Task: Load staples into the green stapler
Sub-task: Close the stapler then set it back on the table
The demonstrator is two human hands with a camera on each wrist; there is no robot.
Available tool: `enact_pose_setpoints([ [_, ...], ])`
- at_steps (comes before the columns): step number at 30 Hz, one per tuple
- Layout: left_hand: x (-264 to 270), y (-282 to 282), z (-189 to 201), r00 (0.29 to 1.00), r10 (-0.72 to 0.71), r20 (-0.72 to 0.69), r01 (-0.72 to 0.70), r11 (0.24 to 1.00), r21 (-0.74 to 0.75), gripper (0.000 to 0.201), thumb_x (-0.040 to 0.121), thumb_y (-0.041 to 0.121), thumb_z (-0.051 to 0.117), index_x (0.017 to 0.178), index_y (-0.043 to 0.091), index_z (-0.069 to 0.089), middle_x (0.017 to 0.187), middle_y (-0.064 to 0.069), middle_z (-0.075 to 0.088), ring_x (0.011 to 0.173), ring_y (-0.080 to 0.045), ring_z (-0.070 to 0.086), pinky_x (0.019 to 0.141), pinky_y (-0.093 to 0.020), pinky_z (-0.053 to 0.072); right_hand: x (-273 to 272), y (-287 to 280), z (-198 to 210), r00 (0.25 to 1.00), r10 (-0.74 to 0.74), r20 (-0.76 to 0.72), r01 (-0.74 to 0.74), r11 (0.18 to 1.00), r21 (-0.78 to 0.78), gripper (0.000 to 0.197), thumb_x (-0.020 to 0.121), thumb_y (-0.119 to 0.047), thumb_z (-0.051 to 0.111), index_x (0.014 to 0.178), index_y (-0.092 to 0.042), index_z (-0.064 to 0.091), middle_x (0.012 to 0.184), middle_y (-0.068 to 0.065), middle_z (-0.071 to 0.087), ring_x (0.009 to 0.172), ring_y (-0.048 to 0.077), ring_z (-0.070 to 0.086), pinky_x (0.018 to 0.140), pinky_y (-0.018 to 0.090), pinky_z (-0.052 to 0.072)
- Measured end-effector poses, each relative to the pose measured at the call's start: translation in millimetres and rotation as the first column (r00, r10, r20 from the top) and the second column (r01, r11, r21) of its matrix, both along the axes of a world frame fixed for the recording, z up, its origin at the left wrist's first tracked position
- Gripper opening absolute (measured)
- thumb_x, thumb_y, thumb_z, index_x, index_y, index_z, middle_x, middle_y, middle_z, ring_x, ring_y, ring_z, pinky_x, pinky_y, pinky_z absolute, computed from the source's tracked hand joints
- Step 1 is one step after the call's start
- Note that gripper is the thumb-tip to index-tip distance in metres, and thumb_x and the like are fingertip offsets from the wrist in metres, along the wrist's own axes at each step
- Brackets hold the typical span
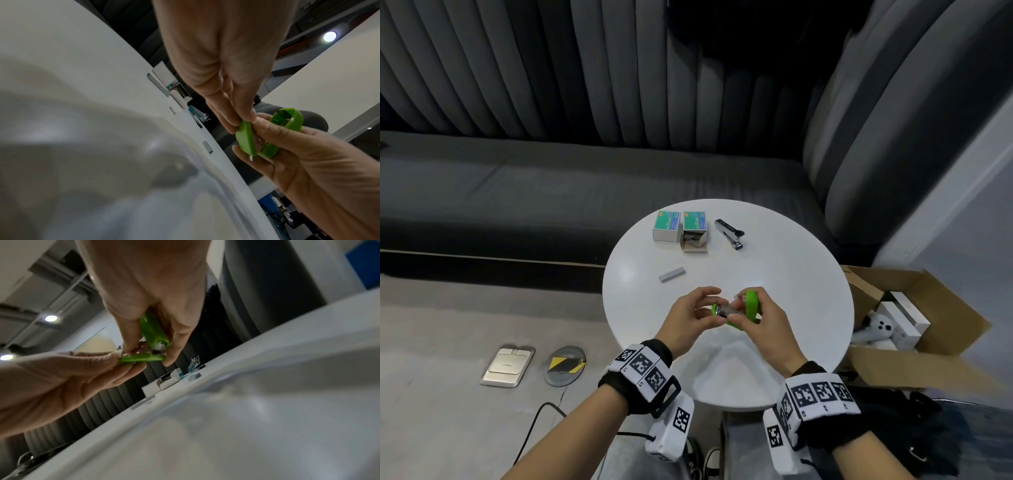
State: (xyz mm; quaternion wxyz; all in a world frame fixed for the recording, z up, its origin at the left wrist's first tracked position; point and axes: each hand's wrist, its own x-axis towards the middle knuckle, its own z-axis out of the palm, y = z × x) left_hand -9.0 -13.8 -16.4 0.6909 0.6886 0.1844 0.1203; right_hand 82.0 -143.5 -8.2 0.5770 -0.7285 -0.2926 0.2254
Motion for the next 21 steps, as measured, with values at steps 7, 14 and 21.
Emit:
enact_pose_setpoints([
  [7,-11.1,5.2,-19.7,0.999,0.024,-0.048,-0.019,0.996,0.092,0.035,0.076,-0.008,0.064,0.098,0.019,0.061,0.097,-0.001,0.065,0.076,0.002,0.066,0.079,-0.019,0.054,-1.5,-7.4,-12.2,0.975,0.220,-0.010,-0.219,0.963,-0.156,0.039,0.086,-0.012,0.061,0.121,-0.023,0.049,0.122,-0.001,0.055,0.113,0.014,0.054,0.084,0.014,0.050],
  [14,-12.4,8.4,-19.9,0.999,0.024,-0.036,-0.021,0.996,0.085,0.033,0.076,-0.009,0.063,0.090,0.020,0.065,0.089,0.001,0.067,0.075,0.002,0.067,0.077,-0.015,0.053,-5.4,-7.4,-13.8,0.972,0.172,0.158,-0.129,0.960,-0.249,0.037,0.078,-0.013,0.071,0.113,-0.019,0.060,0.108,-0.007,0.059,0.103,0.011,0.055,0.089,0.017,0.048],
  [21,-8.3,5.8,-13.8,1.000,0.024,-0.014,-0.023,0.998,0.063,0.029,0.079,-0.002,0.064,0.093,0.023,0.065,0.094,0.001,0.068,0.078,-0.001,0.066,0.082,-0.018,0.053,-11.4,-1.4,-12.7,0.998,-0.034,0.044,0.039,0.994,-0.098,0.029,0.072,-0.012,0.076,0.089,-0.031,0.060,0.107,-0.001,0.063,0.099,0.016,0.059,0.081,0.028,0.055],
])
